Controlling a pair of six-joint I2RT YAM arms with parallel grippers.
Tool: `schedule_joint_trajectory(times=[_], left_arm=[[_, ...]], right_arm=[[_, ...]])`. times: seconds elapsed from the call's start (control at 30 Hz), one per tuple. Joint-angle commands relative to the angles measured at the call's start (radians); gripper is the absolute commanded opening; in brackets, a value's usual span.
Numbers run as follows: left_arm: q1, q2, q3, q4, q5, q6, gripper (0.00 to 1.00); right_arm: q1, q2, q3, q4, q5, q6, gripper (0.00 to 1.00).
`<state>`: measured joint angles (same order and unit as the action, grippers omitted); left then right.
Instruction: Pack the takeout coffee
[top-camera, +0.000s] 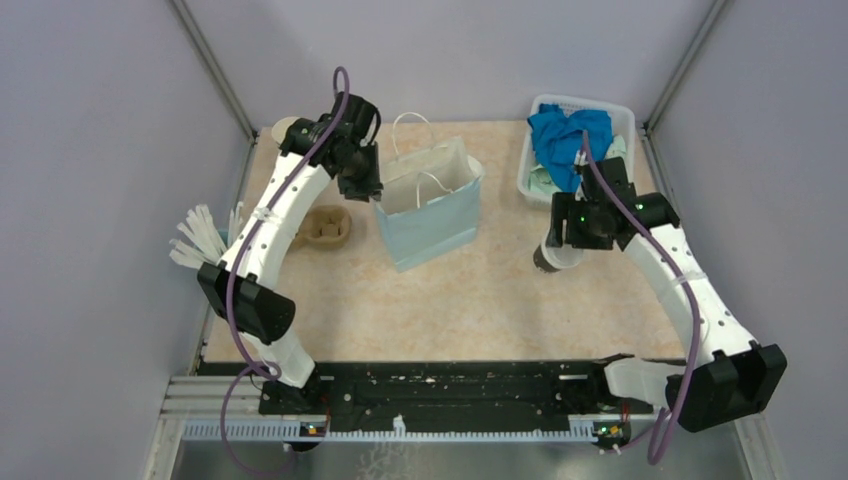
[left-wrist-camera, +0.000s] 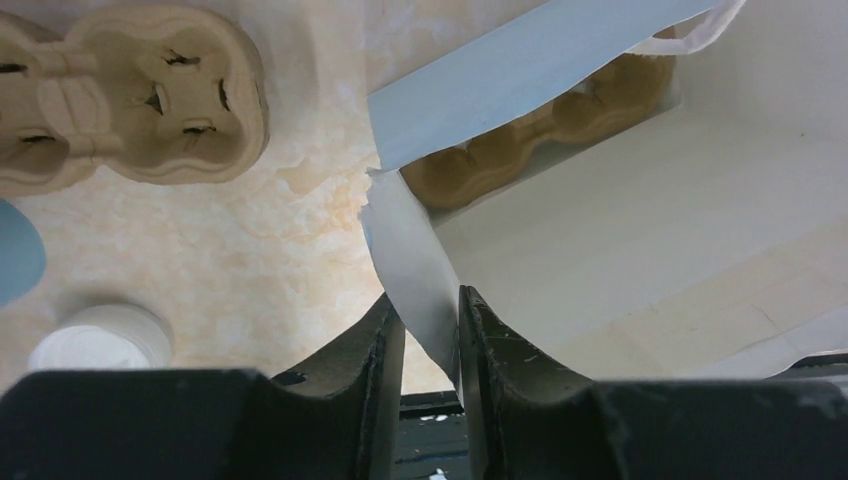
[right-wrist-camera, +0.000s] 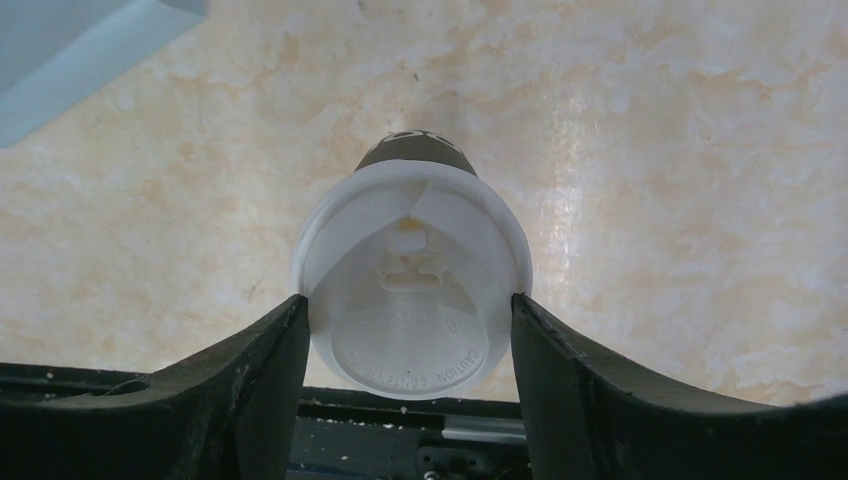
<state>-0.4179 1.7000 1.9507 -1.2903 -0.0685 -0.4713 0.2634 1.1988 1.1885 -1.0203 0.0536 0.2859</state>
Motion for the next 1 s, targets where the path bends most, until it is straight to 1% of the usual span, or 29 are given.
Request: schedule_joint_trajectory(times=[0.0,0.1,0.27,0.37,0.43,0.47,0.57,0.73,0.83,0.97], left_arm=[[-0.004,-0.004,0.033,0.068,-0.033,0.071,0.28],[-0.004,-0.001,0.036,0.123,-0.019,0.126,0.14],[-0.004,-0.013,0.031,0.240,0.008,0.218,0.00],[-0.004,-0.012,0.051,0.302,0.020,0.272,0.00],[-0.005,-0.015,0.053,0.314,0.056,0.282,0.00],[-0.007,-0.029,0.026,0.331,0.079,0.281,0.00],[-0.009,-0.157,-0.206,0.560,0.129,0.306,0.00],[-0.011,-0.429,-0.623,0.881,0.120,0.313,0.00],[-0.012,-0.559,-0.779,0.977,0.147,0.309,0.00],[-0.013,-0.659,-0.908,1.040,0.194,0.270,0.00]], right_arm=[[0.008,-0.036,0.142,0.004,-0.051,-0.035,0.61],[0.043,-0.024,0.230,-0.020,-0.051,-0.050,0.61],[0.181,0.023,0.394,-0.068,-0.028,-0.085,0.60],[0.284,0.057,0.496,-0.097,0.009,-0.100,0.60],[0.354,0.079,0.554,-0.112,0.029,-0.110,0.60],[0.390,0.090,0.581,-0.122,0.037,-0.113,0.60],[0.500,0.114,0.649,-0.155,0.056,-0.123,0.60],[0.631,0.114,0.709,-0.216,0.069,-0.098,0.60],[0.683,0.113,0.732,-0.240,0.046,-0.077,0.60],[0.772,0.137,0.799,-0.260,0.032,-0.049,0.60]])
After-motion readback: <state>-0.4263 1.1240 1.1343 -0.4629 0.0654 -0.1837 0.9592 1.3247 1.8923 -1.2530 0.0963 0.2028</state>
